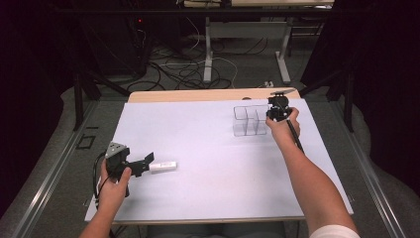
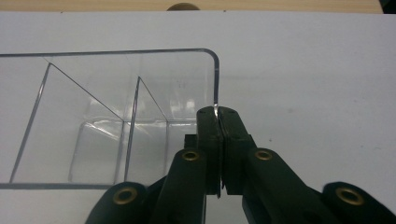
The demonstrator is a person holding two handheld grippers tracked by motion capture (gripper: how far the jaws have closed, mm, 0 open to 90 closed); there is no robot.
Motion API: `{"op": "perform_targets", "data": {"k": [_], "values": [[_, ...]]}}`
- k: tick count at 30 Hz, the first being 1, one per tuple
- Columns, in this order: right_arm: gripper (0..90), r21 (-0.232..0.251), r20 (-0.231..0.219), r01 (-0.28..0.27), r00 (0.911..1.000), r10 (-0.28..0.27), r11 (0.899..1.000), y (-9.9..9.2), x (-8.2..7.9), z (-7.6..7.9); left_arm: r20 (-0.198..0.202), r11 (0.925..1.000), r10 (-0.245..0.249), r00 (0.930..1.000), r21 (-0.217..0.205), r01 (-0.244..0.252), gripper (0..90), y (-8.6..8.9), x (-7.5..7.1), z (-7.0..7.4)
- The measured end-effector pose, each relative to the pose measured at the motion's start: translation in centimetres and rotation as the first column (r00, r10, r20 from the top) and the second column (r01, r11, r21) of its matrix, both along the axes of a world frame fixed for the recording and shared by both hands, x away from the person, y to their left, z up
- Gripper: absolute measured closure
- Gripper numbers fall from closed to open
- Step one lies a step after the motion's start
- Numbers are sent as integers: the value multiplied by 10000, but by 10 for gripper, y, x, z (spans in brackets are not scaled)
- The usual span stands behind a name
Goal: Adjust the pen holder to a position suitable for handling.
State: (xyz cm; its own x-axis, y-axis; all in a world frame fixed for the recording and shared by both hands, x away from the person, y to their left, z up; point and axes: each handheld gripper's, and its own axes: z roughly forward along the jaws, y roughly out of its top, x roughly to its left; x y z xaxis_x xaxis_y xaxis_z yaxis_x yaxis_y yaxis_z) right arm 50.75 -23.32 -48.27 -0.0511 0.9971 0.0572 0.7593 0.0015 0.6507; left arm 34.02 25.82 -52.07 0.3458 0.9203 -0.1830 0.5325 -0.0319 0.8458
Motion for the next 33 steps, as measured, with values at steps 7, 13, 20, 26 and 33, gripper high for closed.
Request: {"op": "perform_targets", "data": {"k": [7, 13, 20, 26, 33], "values": [[883, 188, 70, -405, 9992, 404, 9990, 23, -13, -2, -10, 10000, -26, 10000, 5, 26, 4, -1, -1, 1], [880, 366, 47, -773, 9970, 772, 9963, 37, -23, -2, -53, 10000, -36, 10000, 39, 36, 4, -1, 0, 0], [878, 338, 168, -1023, 9947, 1018, 9942, 52, -36, -3, -1, 10000, -59, 10000, 16, 59, 4, -2, -1, 1], [873, 561, 55, -1027, 9947, 1026, 9931, 61, -43, -3, 40, 10000, -45, 10000, -23, 45, 4, -1, -1, 2], [861, 833, 143, -1174, 9931, 1167, 9896, 68, -50, -4, 36, 10000, -68, 10000, -30, 68, 4, -1, -1, 2]]}}
